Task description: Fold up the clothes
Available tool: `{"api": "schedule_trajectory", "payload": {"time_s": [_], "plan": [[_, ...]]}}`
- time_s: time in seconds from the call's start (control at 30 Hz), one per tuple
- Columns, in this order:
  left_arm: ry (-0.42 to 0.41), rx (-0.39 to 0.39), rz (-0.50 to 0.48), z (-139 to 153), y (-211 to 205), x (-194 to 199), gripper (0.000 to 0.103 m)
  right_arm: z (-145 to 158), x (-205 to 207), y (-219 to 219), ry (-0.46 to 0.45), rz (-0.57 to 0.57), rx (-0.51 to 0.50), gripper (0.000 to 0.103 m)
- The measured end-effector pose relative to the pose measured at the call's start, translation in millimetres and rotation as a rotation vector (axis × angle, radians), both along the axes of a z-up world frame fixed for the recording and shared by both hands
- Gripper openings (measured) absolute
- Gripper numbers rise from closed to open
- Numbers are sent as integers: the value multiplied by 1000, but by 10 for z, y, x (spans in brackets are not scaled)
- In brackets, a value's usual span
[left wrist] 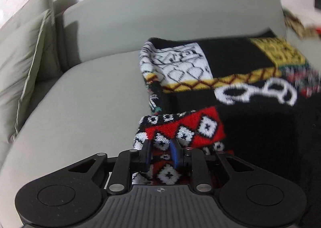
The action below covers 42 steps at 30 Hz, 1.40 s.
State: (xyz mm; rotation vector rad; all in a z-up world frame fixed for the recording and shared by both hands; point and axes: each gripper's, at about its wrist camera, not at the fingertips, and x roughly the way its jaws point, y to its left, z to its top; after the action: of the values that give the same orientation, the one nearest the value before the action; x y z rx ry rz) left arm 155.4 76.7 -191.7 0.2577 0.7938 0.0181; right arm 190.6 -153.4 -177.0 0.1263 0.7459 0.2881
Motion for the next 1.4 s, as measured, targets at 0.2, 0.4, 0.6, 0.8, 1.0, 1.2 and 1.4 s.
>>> {"api": "schedule_trajectory", "payload": {"time_s": [0.2, 0.4, 0.6, 0.8, 1.0, 1.2, 1.4], "plan": [[-45, 22, 8, 63, -32, -85, 21, -111, 25, -15, 47, -7, -6, 18], [-94, -177, 82, 439, 290, -722, 25, 178, -410, -275, -11, -52, 116, 20], [50, -5, 7, 109, 191, -763, 20, -78, -441, -229, 135, -44, 15, 19], [-63, -93, -1, 321, 245, -1085, 22, 118, -653, -292, 60, -39, 18, 21], [-128, -169, -43, 431, 108, -1368, 24, 235, -876, -692, 18, -127, 162, 21], [-58, -41, -230, 243, -437, -1313, 25, 205, -875, -497, -38, -21, 127, 21], [19, 76, -303, 45, -669, -1293, 13, -53, -724, -143, 21, 26, -104, 20]]}}
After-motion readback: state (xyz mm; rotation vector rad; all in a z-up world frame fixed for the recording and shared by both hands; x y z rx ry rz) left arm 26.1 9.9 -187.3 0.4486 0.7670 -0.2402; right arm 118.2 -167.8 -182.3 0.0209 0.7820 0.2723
